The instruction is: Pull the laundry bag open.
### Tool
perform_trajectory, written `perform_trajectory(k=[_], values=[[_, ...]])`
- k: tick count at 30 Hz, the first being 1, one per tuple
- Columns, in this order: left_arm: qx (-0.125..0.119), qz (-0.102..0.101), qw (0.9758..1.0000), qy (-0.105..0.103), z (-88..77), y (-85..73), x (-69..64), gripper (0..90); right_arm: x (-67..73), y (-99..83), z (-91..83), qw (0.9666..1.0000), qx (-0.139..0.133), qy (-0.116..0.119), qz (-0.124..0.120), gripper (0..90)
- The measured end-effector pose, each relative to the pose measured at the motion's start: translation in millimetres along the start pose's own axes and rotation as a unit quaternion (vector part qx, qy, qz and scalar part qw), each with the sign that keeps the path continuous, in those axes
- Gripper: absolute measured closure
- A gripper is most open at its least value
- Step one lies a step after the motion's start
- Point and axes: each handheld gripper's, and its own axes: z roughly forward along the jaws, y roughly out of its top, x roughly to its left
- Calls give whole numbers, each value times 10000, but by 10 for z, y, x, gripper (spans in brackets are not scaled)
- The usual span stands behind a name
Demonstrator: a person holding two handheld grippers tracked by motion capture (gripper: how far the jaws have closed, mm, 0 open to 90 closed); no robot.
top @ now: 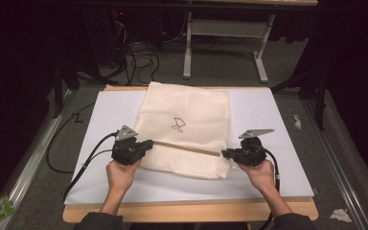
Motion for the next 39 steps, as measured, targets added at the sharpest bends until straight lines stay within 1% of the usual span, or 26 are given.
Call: perform_trajectory(k=[1,2,3,7,9,10,12,14,16,19,29,31,36,38,39], values=[[6,33,10000,63,-8,-1,-2,873,-9,1,-11,10000,-5,31,13,866],[4,36,10000,75,-19,-2,3,873,-6,4,-17,10000,-10,-32,-10,866],[-2,38,10000,89,-28,-4,8,873,-13,9,-28,10000,-15,-40,-7,866],[-22,12,9999,114,-49,-7,23,873,-32,19,-59,10000,-54,-62,15,866],[-32,-17,10000,86,-51,-9,29,874,-42,21,-67,10000,-57,-64,28,865],[-20,1,10000,90,-51,-10,28,873,-42,21,-66,9999,-88,-68,51,865],[-14,12,10000,92,-51,-12,29,874,-45,24,-69,9999,-94,-73,20,865],[-21,16,9999,147,-62,-13,32,873,-44,28,-75,9999,-90,-99,20,865],[-28,-12,9999,160,-84,-16,51,874,-56,29,-90,9999,-83,-131,40,865],[-7,9,9998,199,-115,-23,70,873,-79,24,-110,9998,-120,-168,48,865],[-9,-12,9998,174,-120,-26,80,873,-98,42,-140,9997,-149,-206,45,864],[-15,5,9999,165,-124,-26,78,873,-102,47,-152,9996,-145,-205,90,864],[-21,-9,9999,170,-125,-30,83,873,-101,49,-146,9997,-139,-212,73,865],[-23,2,9997,255,-134,-34,86,873,-105,49,-144,9996,-144,-239,63,865],[-27,-23,9997,235,-153,-37,104,873,-106,48,-146,9995,-136,-285,64,865]])
